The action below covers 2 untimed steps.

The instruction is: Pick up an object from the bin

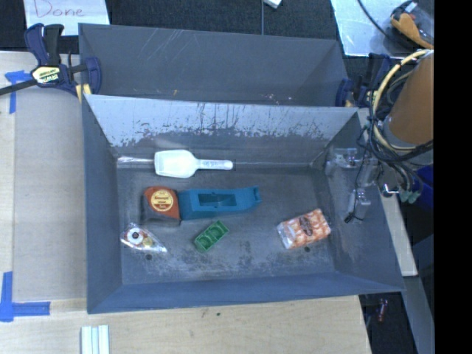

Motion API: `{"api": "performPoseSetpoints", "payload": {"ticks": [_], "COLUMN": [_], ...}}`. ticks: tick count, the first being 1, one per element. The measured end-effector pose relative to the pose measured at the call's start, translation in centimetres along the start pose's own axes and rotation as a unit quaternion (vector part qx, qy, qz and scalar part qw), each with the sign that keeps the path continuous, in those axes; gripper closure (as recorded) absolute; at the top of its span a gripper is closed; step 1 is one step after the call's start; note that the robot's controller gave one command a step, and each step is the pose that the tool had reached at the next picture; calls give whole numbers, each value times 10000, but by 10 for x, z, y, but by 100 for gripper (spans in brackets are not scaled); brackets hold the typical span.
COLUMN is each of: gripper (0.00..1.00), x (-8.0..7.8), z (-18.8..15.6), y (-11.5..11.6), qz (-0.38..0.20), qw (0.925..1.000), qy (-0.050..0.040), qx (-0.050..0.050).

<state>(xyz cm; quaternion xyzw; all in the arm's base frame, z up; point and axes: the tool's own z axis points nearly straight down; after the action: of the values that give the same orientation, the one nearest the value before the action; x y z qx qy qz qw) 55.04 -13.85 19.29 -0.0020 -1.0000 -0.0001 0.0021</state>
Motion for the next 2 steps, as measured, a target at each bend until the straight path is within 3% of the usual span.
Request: {"api": "performPoseSetpoints", "payload": {"ticks": [1, 2], "gripper": [0, 0], "x": [-2, 7], "z": [-5, 125], "y": [1, 8], "qz": [-25, 8], "qw": [10000, 10000], "qy": [-42, -24], "qx": [8, 3]}}
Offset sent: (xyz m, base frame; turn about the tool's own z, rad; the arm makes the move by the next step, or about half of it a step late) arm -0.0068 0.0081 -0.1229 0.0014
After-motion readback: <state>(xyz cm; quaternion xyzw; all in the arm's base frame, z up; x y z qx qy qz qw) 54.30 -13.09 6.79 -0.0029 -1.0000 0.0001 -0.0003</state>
